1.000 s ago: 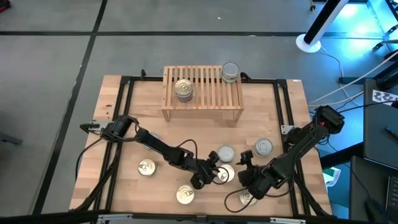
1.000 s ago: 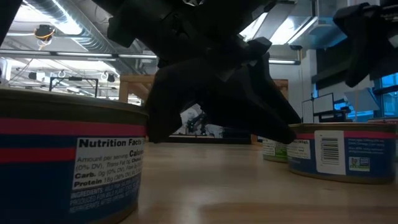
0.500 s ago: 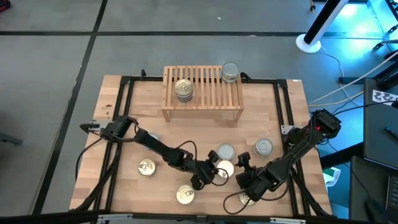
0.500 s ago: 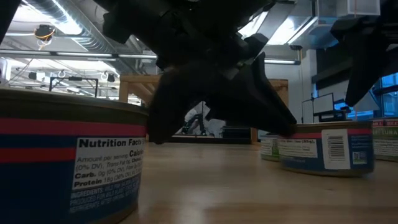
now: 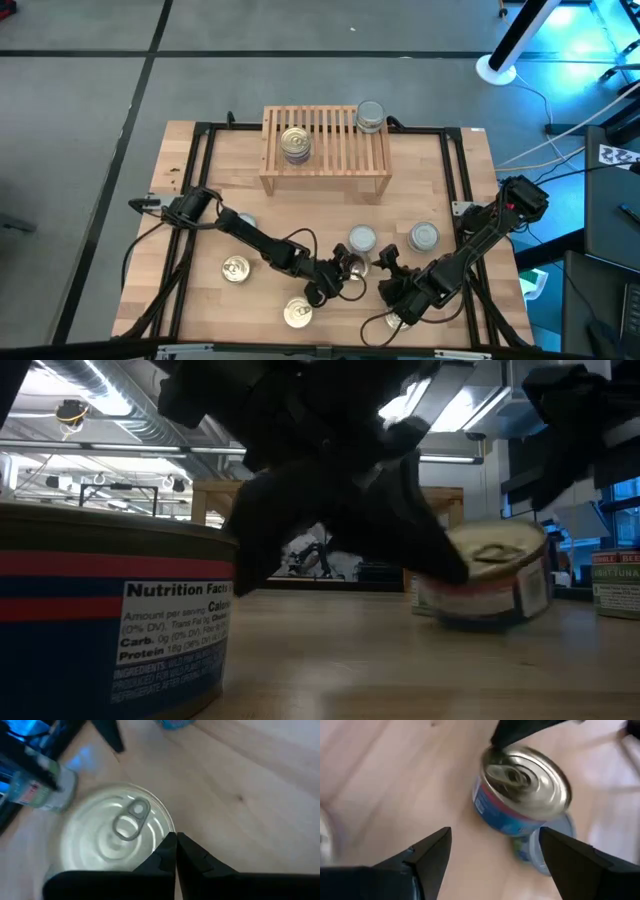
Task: Stack canned seafood by type on shelf
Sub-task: Put the blue-pink can on the shelf
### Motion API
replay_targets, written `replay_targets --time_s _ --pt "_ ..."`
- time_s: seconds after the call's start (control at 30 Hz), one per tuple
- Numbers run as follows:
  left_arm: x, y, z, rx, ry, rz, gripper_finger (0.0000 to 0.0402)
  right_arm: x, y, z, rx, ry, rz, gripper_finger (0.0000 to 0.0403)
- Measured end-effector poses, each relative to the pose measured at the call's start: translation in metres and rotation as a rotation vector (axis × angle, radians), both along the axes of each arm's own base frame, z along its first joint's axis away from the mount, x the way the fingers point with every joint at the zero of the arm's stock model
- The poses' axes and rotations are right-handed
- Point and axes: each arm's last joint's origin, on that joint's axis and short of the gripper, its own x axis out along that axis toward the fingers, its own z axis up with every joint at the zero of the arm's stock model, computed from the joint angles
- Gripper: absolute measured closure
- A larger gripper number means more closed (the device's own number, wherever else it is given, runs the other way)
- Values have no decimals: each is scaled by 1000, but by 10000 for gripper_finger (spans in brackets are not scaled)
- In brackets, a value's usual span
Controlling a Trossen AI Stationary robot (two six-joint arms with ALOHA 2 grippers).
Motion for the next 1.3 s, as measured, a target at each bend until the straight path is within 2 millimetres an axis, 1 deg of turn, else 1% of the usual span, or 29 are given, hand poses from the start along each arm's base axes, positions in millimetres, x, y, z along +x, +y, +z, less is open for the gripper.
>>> replay_targets --time_s 0.1,0.27,0.6,0.67,0.8,0.87,1.0,1.1,1.2,1.3 --pt "-2 1 -6 9 33 -2 400 1 0 1 -45 -9 31 100" --pt "-2 1 -5 11 33 0 399 1 -1 1 -101 -19 67 100" --pt "-2 -1 -3 7 16 -1 398 3 1 2 32 -84 -80 100" --pt "-3 -3 0 -2 11 0 398 3 1 2 39 -86 -89 100" --pt "-5 -9 13 -34 -20 2 398 4 0 2 62 -97 -121 100" --pt "-7 -11 19 -48 -31 5 398 6 -2 2 111 -110 -181 100" --pt "-7 -10 29 -58 -62 24 398 15 -11 2 270 -119 -378 100" --pt "-7 -8 29 -55 -53 31 398 21 -18 1 387 -95 -505 100" --pt "-7 -8 29 -55 -53 33 398 27 -22 1 485 -73 -578 100" --pt "-6 -5 29 -55 -52 40 398 30 -21 1 583 -12 -594 100"
